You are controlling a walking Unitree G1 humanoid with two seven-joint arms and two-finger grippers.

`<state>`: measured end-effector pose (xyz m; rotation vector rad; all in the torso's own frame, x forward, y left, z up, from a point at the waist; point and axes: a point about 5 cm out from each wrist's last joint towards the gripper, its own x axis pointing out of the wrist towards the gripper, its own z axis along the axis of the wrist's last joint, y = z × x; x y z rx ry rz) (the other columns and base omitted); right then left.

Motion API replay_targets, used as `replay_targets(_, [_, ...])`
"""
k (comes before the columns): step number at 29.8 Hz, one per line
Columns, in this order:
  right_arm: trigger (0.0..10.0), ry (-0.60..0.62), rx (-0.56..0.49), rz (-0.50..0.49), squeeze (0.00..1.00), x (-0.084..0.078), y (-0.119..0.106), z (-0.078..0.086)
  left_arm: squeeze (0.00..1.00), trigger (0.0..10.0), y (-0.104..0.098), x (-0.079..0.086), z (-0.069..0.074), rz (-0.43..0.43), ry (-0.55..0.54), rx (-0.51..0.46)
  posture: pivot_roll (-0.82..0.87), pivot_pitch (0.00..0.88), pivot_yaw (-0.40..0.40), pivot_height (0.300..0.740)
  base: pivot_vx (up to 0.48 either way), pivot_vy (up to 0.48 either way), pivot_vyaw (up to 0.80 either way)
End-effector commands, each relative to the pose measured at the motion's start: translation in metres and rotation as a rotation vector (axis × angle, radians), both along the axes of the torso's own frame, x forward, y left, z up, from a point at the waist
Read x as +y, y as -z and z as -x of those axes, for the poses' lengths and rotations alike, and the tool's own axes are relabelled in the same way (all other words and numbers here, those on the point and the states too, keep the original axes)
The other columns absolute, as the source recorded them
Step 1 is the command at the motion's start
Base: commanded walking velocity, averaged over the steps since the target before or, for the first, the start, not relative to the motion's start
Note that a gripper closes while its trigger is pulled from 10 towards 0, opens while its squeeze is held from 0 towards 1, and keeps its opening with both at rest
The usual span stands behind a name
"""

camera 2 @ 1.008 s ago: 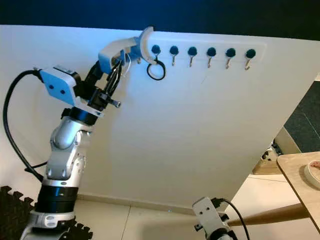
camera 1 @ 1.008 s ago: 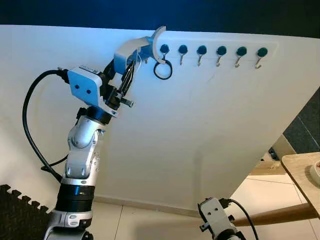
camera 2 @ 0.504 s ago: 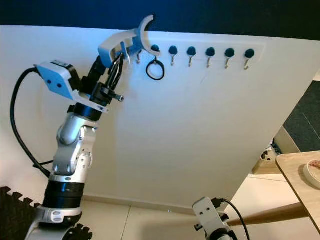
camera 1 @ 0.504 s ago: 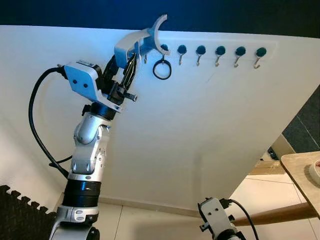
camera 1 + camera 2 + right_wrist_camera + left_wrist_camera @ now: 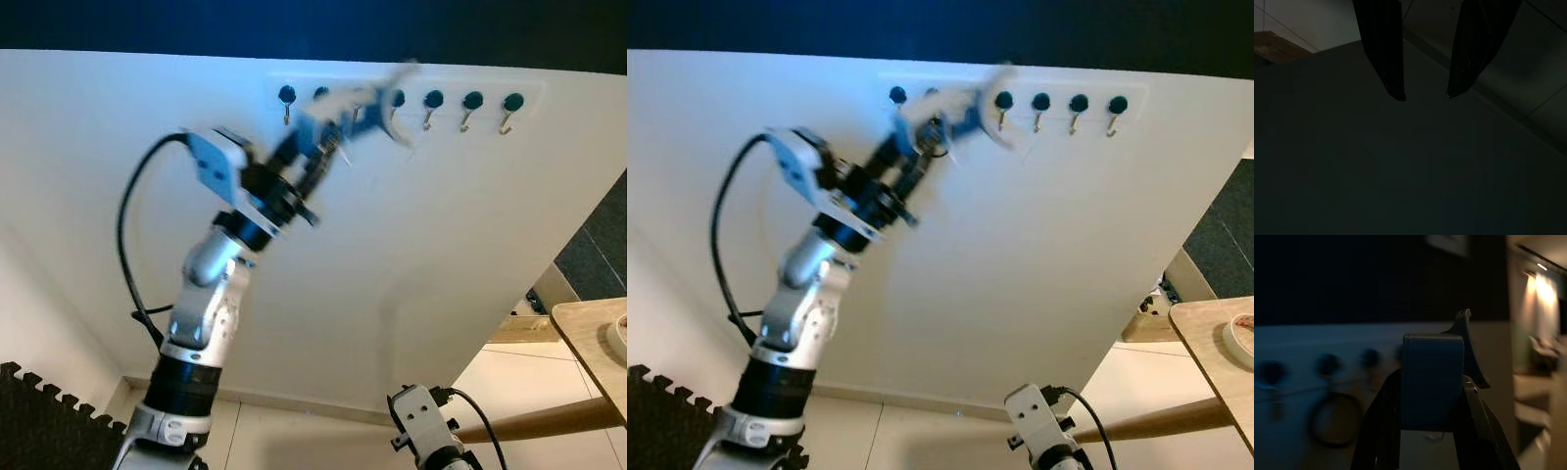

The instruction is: Hang keys on a hook

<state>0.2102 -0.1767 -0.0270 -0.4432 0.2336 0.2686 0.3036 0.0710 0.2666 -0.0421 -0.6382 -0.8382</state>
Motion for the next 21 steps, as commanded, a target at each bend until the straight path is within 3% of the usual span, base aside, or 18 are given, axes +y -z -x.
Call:
replay_targets(1, [10.0, 0.008, 0.010, 0.000, 0.00, -0.001, 0.002, 0.003, 0.00, 10.0, 0.003, 0.005, 0.003, -0.099, 0.017, -0.011, 0.03, 0.063, 0.030, 0.740, 0.000, 0.000, 0.00])
replay_targets(3, [10.0, 0.008, 0.009, -0.001, 0.00, -0.001, 0.003, 0.004, 0.00, 10.0, 0.004, 0.006, 0.004, -0.144, 0.026, -0.015, 0.03, 0.065, 0.030, 0.740, 0.000, 0.000, 0.00])
replay_targets(4, [10.0, 0.008, 0.010, -0.002, 0.00, -0.001, 0.003, 0.004, 0.00, 10.0, 0.006, 0.008, 0.006, -0.227, 0.044, -0.019, 0.04, 0.067, 0.028, 0.740, 0.000, 0.000, 0.00])
replay_targets(6, [10.0, 0.007, 0.011, -0.002, 0.00, 0.000, 0.003, 0.005, 0.00, 10.0, 0.008, 0.009, 0.007, -0.264, 0.053, -0.020, 0.04, 0.067, 0.028, 0.740, 0.000, 0.000, 0.00])
replay_targets(7, [10.0, 0.006, 0.012, -0.002, 0.00, 0.000, 0.003, 0.005, 0.00, 10.0, 0.011, 0.010, 0.008, -0.329, 0.062, -0.023, 0.04, 0.067, 0.028, 0.740, 0.000, 0.000, 0.00])
replay_targets(8, [10.0, 0.006, 0.013, -0.002, 0.00, 0.000, 0.003, 0.005, 0.00, 10.0, 0.018, 0.012, 0.009, -0.453, 0.074, -0.026, 0.04, 0.068, 0.027, 0.740, 0.000, 0.000, 0.00])
replay_targets(9, [10.0, 0.006, 0.013, -0.002, 0.00, 0.000, 0.003, 0.005, 0.00, 10.0, 0.018, 0.012, 0.009, -0.453, 0.074, -0.026, 0.04, 0.068, 0.027, 0.740, 0.000, 0.000, 0.00])
replay_targets(11, [10.0, 0.006, 0.014, -0.002, 0.00, 0.000, 0.004, 0.005, 0.00, 10.0, 0.034, 0.021, 0.009, -0.696, 0.069, -0.023, 0.04, 0.069, 0.027, 0.740, 0.000, 0.000, 0.00])
replay_targets(14, [10.0, 0.007, 0.011, -0.004, 0.00, 0.001, 0.003, 0.002, 0.00, 10.0, 0.045, 0.037, 0.005, -0.903, 0.032, 0.012, 0.04, 0.071, 0.027, 0.740, 0.000, 0.000, 0.00])
replay_targets(17, [10.0, 0.007, 0.010, -0.004, 0.00, 0.001, 0.002, 0.002, 0.00, 10.0, 0.046, 0.038, 0.005, -0.921, 0.033, 0.018, 0.04, 0.071, 0.027, 0.740, 0.000, 0.000, 0.00])
replay_targets(20, [10.0, 0.004, 0.009, -0.005, 0.00, 0.001, 0.002, 0.001, 0.00, 10.0, 0.054, 0.048, 0.004, -1.069, 0.008, 0.024, 0.04, 0.075, 0.026, 0.740, 0.000, 0.000, 0.00])
replay_targets(21, [10.0, 0.004, 0.009, -0.005, 0.00, 0.001, 0.002, 0.001, 0.00, 10.0, 0.054, 0.048, 0.004, -1.069, 0.008, 0.024, 0.04, 0.075, 0.026, 0.740, 0.000, 0.000, 0.00])
